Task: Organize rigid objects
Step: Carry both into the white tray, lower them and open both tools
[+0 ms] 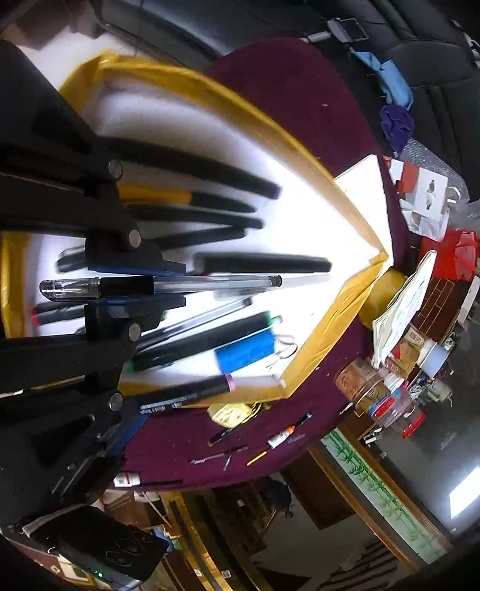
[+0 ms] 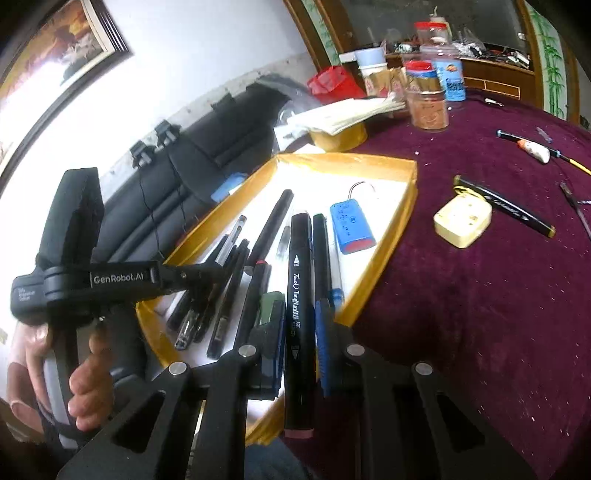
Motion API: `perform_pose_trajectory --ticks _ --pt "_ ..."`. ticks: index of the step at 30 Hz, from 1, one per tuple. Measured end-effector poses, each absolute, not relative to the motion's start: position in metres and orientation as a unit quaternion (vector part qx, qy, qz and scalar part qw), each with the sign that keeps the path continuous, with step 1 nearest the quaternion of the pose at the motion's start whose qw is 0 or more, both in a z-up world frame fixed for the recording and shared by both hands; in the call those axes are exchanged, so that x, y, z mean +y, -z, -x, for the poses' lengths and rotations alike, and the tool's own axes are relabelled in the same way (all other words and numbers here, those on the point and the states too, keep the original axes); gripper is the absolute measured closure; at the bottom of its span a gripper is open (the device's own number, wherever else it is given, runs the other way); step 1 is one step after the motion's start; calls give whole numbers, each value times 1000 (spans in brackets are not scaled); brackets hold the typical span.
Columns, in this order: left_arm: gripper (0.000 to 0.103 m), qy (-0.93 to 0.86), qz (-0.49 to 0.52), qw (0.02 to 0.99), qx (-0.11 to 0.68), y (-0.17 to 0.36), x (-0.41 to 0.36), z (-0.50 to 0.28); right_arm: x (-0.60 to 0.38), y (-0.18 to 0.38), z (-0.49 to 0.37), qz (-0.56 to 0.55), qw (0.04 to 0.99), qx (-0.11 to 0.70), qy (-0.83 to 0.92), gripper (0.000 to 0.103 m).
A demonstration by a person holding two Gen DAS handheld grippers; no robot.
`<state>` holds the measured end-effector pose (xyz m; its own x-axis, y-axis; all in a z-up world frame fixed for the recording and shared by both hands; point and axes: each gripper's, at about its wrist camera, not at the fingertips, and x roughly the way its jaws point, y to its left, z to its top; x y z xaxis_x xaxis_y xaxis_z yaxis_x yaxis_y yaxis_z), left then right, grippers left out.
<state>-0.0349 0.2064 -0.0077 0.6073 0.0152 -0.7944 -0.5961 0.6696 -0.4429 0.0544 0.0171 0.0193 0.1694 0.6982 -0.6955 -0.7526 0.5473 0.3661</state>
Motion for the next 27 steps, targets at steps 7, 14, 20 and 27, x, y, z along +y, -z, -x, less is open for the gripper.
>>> perform_pose_trajectory --ticks 7,14,20,27 --pt "96 -214 359 818 395 10 243 14 55 -7 -60 68 758 445 -472 89" --pt "96 -222 356 809 412 21 269 -11 85 -5 -80 85 760 453 -457 89" --pt "96 -221 345 810 419 26 274 -19 96 4 -84 104 760 460 -447 89" --pt "96 -225 331 805 438 35 274 -32 100 3 -79 118 766 450 -444 89"
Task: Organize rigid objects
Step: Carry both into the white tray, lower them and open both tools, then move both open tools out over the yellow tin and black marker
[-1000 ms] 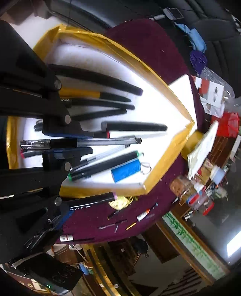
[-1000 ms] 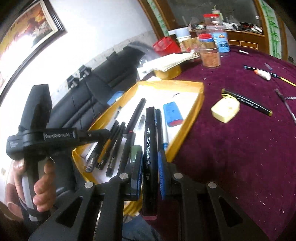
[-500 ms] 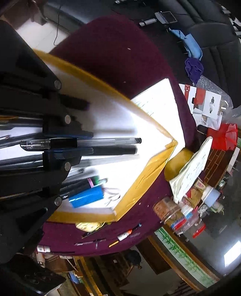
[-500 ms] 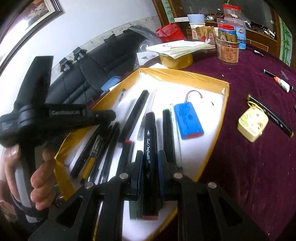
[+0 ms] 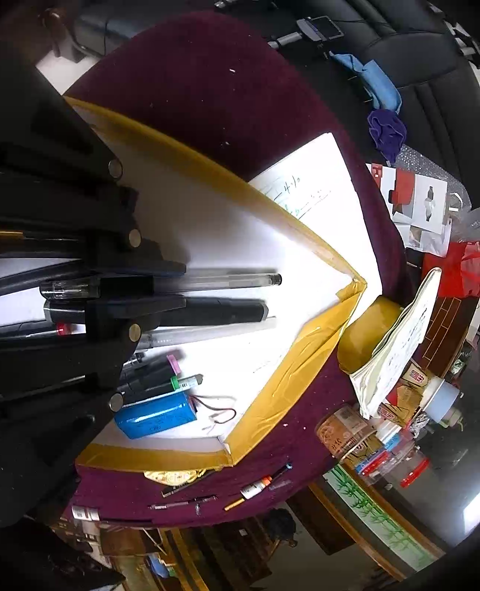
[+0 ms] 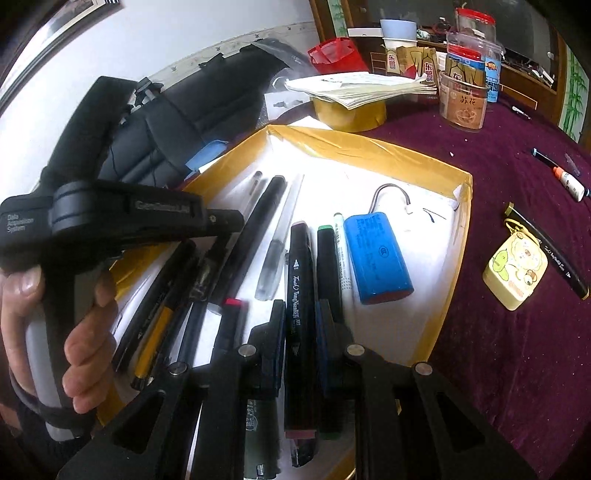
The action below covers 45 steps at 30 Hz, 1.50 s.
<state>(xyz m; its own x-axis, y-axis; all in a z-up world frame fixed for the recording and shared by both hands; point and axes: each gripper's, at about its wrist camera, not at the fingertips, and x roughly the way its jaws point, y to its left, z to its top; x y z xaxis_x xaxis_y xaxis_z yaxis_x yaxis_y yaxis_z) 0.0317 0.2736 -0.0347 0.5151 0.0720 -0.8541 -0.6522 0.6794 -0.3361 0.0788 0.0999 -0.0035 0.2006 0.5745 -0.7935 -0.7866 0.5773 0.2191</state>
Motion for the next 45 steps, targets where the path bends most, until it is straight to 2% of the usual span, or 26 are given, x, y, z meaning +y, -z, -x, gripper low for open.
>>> perform_pose_trajectory --ticks 5,7,9,11,17,19,20,27,32,35,45 --pt "94 -226 332 803 440 33 275 -31 101 2 -77 120 766 448 -446 89" --pt "83 -233 326 806 435 29 274 -28 100 2 -78 117 762 452 -449 88" --pt "77 -234 320 812 428 22 269 -25 97 -1 -80 108 761 450 -454 82" --pt "76 -232 315 819 421 13 261 -20 87 -8 -80 85 758 445 -469 62" --pt "74 -208 285 847 399 -16 205 -11 29 -28 -71 24 762 422 -490 61" --pt "58 -177 280 857 396 -22 177 -14 0 -28 -72 1 763 421 -491 61" --pt "56 -162 280 859 396 -24 166 -17 -13 -27 -74 -7 763 422 -489 60" --pt "55 -101 225 872 424 -33 94 -59 -88 -21 -105 -53 784 433 -442 58" --pt "55 -86 216 865 445 -27 79 -78 -121 -22 -137 -65 796 435 -415 54" --pt "55 -93 206 862 454 -22 77 -84 -126 -22 -156 -70 793 443 -412 50" --pt "50 -136 161 867 451 -19 76 -102 -98 -24 -212 -15 793 457 -403 50"
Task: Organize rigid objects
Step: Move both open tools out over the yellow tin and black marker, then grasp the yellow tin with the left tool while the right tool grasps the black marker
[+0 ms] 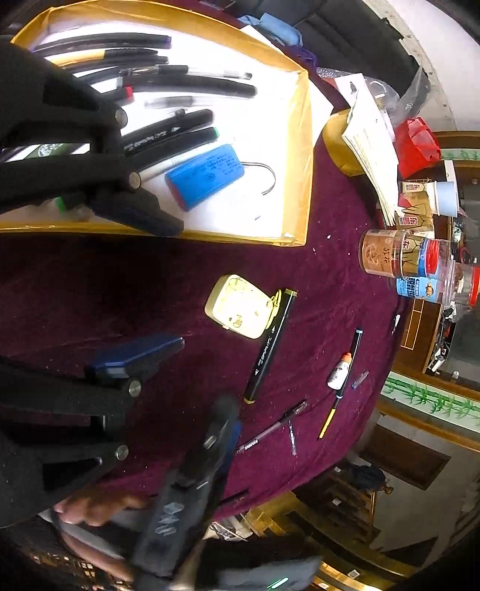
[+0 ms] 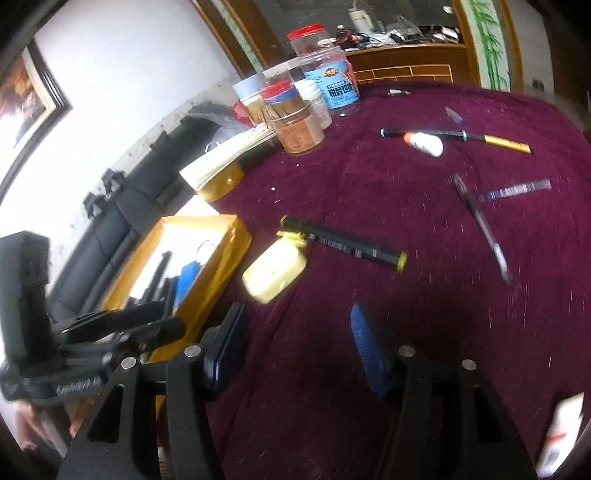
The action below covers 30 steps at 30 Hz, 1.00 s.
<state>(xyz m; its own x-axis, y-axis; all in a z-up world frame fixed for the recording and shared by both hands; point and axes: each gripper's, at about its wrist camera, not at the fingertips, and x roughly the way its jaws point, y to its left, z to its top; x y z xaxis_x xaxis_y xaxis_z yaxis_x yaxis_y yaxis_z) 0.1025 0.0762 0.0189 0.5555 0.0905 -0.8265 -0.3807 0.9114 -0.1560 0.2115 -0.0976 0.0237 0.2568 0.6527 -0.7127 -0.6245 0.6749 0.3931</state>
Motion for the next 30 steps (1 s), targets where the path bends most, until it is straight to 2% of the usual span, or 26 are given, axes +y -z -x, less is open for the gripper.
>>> perform_pose_trajectory --ticks 3,6,10,11,18,22,26,27,28,30 --pt "50 -148 132 875 442 -22 73 -103 -80 -16 -240 -23 771 480 -417 50" --pt "50 -154 116 878 438 -23 72 -102 -59 -14 -258 34 789 465 -401 50" --pt "50 -130 142 877 441 -22 81 -97 -39 5 -284 46 751 494 -436 50" --pt "50 -128 145 876 441 -22 82 -96 -35 6 -285 62 759 480 -434 46" --pt "50 -126 171 872 442 -24 95 -85 -27 17 -288 68 745 492 -445 46" --pt "50 -116 171 869 449 -24 95 -87 -36 14 -277 55 745 486 -453 60" --pt "50 -113 161 867 457 -25 91 -90 -52 16 -259 54 754 485 -441 62" --pt "50 -110 160 867 458 -25 89 -92 -55 19 -254 66 762 487 -423 67" --pt "50 -107 158 867 460 -25 87 -95 -57 21 -253 74 766 489 -409 78" --pt "50 -104 146 866 466 -25 81 -101 -63 21 -247 77 780 487 -385 87"
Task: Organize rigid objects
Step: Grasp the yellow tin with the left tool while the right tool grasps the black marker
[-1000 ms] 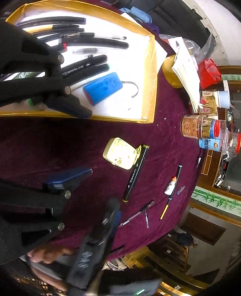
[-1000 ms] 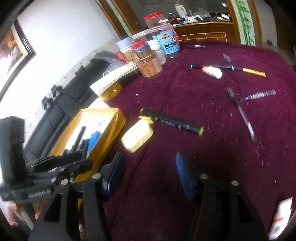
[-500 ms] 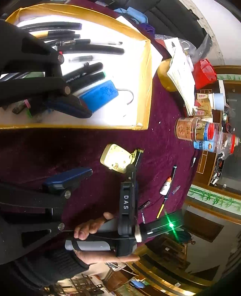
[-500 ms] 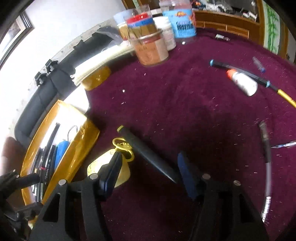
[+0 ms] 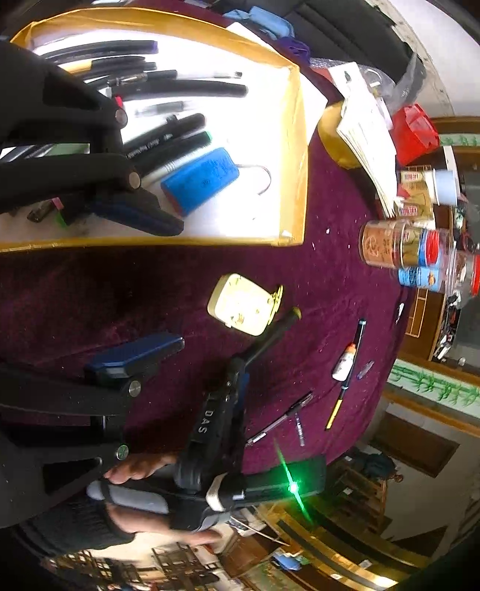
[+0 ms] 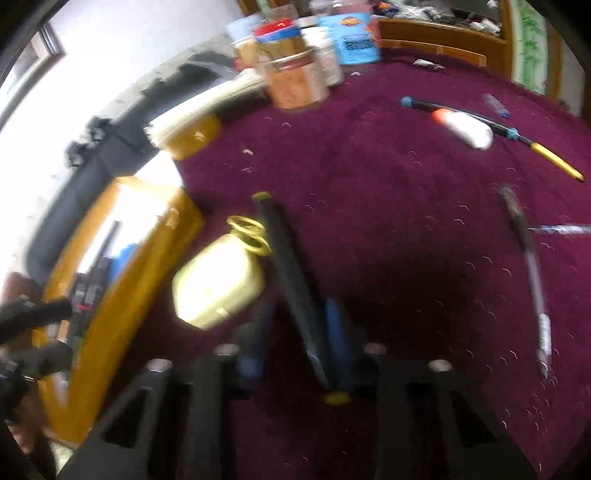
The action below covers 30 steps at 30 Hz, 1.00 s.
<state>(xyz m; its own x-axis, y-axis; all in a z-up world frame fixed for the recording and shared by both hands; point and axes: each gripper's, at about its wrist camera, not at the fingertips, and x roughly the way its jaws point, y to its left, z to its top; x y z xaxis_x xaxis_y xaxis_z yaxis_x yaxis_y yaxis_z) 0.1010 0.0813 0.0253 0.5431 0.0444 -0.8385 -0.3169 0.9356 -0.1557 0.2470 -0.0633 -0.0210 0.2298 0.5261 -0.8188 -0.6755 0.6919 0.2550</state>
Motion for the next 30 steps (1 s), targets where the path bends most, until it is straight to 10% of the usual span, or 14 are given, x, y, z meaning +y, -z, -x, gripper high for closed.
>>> perform_pose_trajectory --ticks 30 --pt "55 -106 75 820 557 36 67 -216 -113 25 -249 -15 811 490 -320 90"
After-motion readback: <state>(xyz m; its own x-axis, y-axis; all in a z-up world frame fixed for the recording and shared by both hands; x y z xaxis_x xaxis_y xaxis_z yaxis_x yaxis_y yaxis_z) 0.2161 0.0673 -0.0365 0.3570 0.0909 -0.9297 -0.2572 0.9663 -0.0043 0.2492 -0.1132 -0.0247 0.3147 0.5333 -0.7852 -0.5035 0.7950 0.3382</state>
